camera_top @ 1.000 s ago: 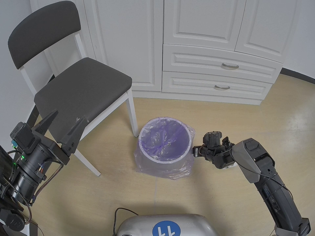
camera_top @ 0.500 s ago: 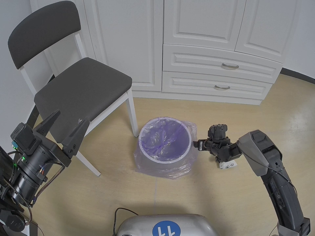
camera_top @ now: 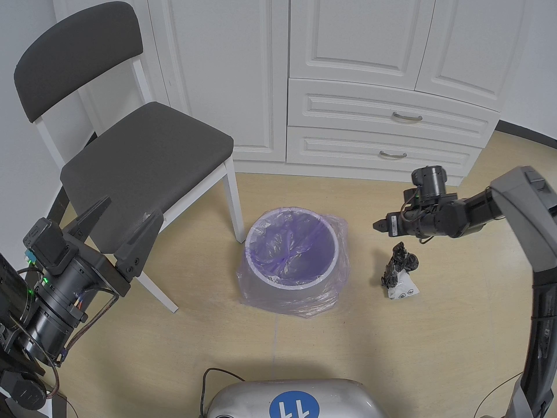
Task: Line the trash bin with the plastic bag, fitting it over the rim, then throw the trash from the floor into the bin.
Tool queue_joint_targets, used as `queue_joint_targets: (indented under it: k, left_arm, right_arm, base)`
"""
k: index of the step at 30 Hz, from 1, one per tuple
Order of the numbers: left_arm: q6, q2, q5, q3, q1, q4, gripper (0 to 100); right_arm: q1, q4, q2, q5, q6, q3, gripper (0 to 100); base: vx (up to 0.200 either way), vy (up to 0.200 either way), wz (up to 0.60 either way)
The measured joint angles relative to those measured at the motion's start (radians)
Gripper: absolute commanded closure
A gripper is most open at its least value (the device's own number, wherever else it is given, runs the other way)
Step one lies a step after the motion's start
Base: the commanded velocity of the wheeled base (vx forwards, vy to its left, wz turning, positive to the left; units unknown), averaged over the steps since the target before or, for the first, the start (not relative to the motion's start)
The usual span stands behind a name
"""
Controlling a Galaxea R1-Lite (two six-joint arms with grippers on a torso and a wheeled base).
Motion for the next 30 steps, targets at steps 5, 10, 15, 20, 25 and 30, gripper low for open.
queue_joint_targets:
  k: [5,10,15,20,25,30]
  left_arm:
    - [0.007,0.007,0.001,0.000,-0.007,0.000,0]
    - [0.016,0.018,0.002,0.001,-0.010,0.000,0]
    - [0.022,0.029,0.004,0.003,-0.016,0.000,0]
    - [0.026,0.043,0.007,0.005,-0.024,0.000,0]
    - [0.028,0.058,0.009,0.006,-0.030,0.000,0]
    - [0.029,0.071,0.010,0.006,-0.031,0.000,0]
  right_arm:
    - [-0.035,0.024,-0.124,-0.006,-0.069,0.087,0]
    - [-0.082,0.067,-0.115,-0.006,-0.110,0.046,0]
    - [-0.122,0.156,0.022,-0.002,-0.127,-0.080,0]
    - [-0.158,0.226,0.206,0.002,-0.121,-0.242,0]
    - [-0.184,0.251,0.358,0.003,-0.114,-0.364,0]
    - [-0.189,0.238,0.451,0.010,-0.055,-0.453,0]
  base:
    - [0.000,0.000,0.00]
    - [0.000,0.000,0.00]
    - [0.000,0.000,0.00]
    - [0.000,0.000,0.00]
    - [0.000,0.000,0.00]
    - [0.000,0.000,0.00]
